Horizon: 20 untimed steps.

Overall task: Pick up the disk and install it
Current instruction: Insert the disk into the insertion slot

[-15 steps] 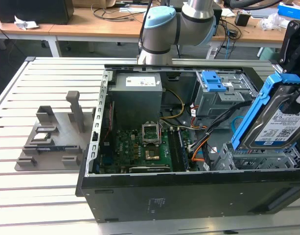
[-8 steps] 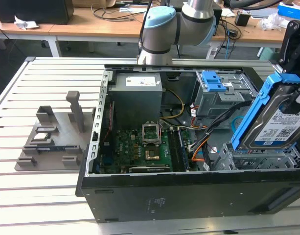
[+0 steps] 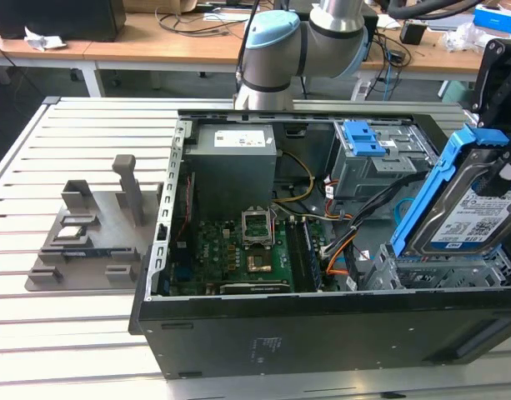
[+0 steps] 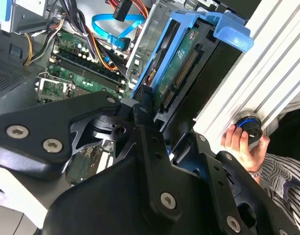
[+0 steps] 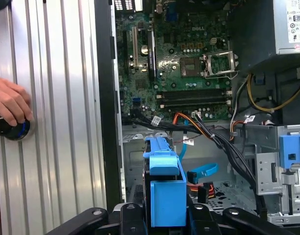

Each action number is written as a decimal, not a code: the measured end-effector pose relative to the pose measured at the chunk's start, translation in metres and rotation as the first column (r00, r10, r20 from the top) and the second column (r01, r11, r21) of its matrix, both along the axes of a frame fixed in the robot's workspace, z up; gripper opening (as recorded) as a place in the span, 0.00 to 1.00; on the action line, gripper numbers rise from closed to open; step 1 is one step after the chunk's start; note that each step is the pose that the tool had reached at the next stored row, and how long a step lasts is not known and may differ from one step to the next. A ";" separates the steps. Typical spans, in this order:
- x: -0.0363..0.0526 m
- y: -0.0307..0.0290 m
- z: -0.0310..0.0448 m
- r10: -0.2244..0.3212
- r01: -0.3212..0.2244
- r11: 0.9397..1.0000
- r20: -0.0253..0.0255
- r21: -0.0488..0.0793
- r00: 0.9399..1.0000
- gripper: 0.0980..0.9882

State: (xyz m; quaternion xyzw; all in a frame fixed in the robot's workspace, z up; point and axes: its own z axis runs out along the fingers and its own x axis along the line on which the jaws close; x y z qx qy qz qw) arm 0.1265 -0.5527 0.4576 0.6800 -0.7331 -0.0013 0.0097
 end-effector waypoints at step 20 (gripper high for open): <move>0.0080 0.0125 -0.0448 0.000 0.000 1.000 -0.001 -0.003 1.000 0.30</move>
